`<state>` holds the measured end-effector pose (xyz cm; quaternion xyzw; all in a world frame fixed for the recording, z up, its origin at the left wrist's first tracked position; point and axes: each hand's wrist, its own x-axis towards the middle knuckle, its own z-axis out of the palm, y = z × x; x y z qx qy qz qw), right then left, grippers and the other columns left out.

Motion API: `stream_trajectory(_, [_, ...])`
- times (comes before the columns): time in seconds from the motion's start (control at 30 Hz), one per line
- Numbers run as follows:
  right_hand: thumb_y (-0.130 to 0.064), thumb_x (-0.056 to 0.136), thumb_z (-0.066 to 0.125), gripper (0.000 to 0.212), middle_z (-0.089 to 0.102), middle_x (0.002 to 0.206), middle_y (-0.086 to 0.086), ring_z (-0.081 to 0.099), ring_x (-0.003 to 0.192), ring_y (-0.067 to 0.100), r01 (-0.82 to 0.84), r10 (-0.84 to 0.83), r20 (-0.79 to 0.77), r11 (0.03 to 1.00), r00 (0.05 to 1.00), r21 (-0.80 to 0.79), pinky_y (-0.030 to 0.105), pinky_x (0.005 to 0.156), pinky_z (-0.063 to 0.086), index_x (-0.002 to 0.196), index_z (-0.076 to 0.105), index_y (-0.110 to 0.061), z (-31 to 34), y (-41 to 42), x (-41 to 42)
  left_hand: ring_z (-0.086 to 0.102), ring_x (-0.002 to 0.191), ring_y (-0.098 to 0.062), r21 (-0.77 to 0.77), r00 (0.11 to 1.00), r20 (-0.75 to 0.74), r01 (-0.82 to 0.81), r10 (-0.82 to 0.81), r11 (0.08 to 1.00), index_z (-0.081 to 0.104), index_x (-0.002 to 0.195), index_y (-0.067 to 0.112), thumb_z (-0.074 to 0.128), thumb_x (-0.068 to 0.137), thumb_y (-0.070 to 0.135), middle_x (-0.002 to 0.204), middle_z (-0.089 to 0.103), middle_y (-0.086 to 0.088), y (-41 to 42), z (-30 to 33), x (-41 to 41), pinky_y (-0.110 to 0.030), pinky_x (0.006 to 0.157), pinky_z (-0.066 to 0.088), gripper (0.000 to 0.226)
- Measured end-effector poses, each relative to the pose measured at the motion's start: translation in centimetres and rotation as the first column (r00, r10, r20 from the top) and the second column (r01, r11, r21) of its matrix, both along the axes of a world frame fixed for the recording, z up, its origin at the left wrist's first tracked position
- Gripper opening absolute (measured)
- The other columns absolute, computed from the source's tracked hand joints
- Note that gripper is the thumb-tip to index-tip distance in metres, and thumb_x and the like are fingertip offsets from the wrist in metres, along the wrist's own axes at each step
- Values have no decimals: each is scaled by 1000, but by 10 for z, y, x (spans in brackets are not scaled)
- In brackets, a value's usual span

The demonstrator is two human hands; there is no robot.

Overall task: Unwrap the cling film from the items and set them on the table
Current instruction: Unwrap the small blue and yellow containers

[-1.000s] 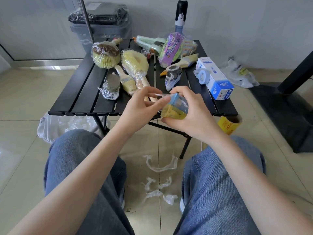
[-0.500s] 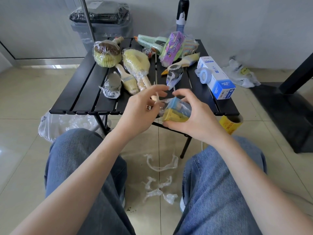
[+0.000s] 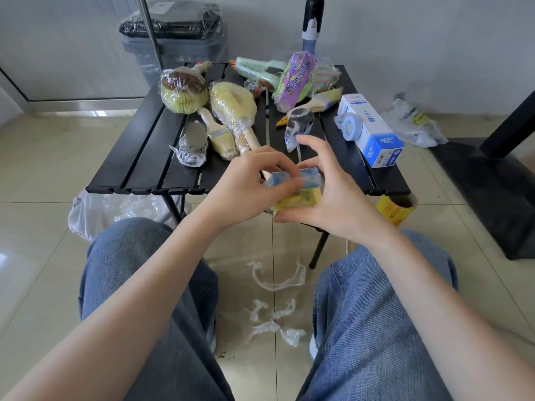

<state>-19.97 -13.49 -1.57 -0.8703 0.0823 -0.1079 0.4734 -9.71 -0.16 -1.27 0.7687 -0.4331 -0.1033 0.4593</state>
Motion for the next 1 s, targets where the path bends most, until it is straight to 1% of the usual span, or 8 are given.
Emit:
stream_trajectory(0.13, [-19, 58, 89, 102, 52, 120, -10, 60, 100, -3, 59, -73, 55, 973, 996, 223, 12, 82, 49, 137, 27, -39, 1, -1, -2, 60, 62, 1, -61, 983, -4, -181, 181, 981, 60, 78, 27, 66, 89, 21, 79, 66, 16, -2, 0, 2, -20, 61, 49, 14])
stream_trajectory(0.23, [-19, 59, 80, 82, 63, 111, -1, 67, 93, 5, 64, -93, 14, 780, 996, 622, 24, 85, 54, 129, 41, -31, 0, -2, -4, 69, 63, -11, -131, 965, -169, -223, 200, 966, 54, 78, 19, 59, 94, 14, 83, 72, 8, 0, 0, -3, -32, 65, 58, 17])
stream_trajectory(0.3, [-16, 70, 79, 60, 65, 107, 7, 68, 92, 17, 23, -29, -5, 670, 1000, 742, 35, 83, 56, 123, 52, -19, -5, -2, -4, 71, 64, -10, -123, 958, -202, -229, 201, 966, 52, 81, 16, 55, 96, 13, 83, 72, 6, 0, -1, -9, -35, 68, 59, 16])
stream_trajectory(0.43, [-14, 75, 61, 41, 58, 111, 13, 68, 99, 28, 20, 5, -31, 666, 1000, 746, 38, 82, 55, 116, 59, -18, -10, -4, -2, 70, 71, -4, -153, 952, -131, -295, 277, 943, 47, 79, 22, 52, 98, 17, 90, 70, 3, 2, -2, -5, -52, 67, 56, 20])
stream_trajectory(0.57, [-9, 69, 48, 46, 61, 114, 11, 69, 90, 17, -45, 106, -41, 701, 994, 712, 33, 79, 53, 110, 61, -27, -13, -7, -9, 71, 74, -14, -199, 908, -317, -347, 275, 917, 39, 83, 19, 42, 102, 16, 88, 72, -1, 4, 0, 8, -46, 71, 59, 19])
stream_trajectory(0.8, [-11, 67, 42, 53, 68, 104, 11, 66, 83, 28, -83, 198, -52, 614, 979, 785, 34, 72, 50, 117, 56, -16, -19, -8, -13, 65, 56, -18, -202, 816, -528, -391, 236, 898, 36, 97, 13, 32, 105, 19, 68, 60, -4, -1, 0, 8, -33, 59, 59, 11])
stream_trajectory(0.9, [-9, 66, 42, 50, 67, 104, 15, 67, 85, 34, -86, 220, -42, 543, 975, 836, 38, 73, 50, 116, 53, -8, -20, -9, -12, 57, 62, -15, -160, 825, -538, -301, 173, 940, 39, 94, 14, 34, 104, 27, 64, 54, 2, -1, -1, 8, -37, 70, 59, 17])
stream_trajectory(1.0, [-11, 70, 46, 44, 69, 106, 17, 68, 93, 37, -41, 159, -33, 440, 987, 897, 40, 74, 55, 112, 56, -6, -22, -11, -11, 53, 78, -17, -158, 794, -607, -99, -18, 983, 44, 101, 16, 44, 96, 50, 80, 52, 0, 7, -1, 14, -41, 87, 52, 35])
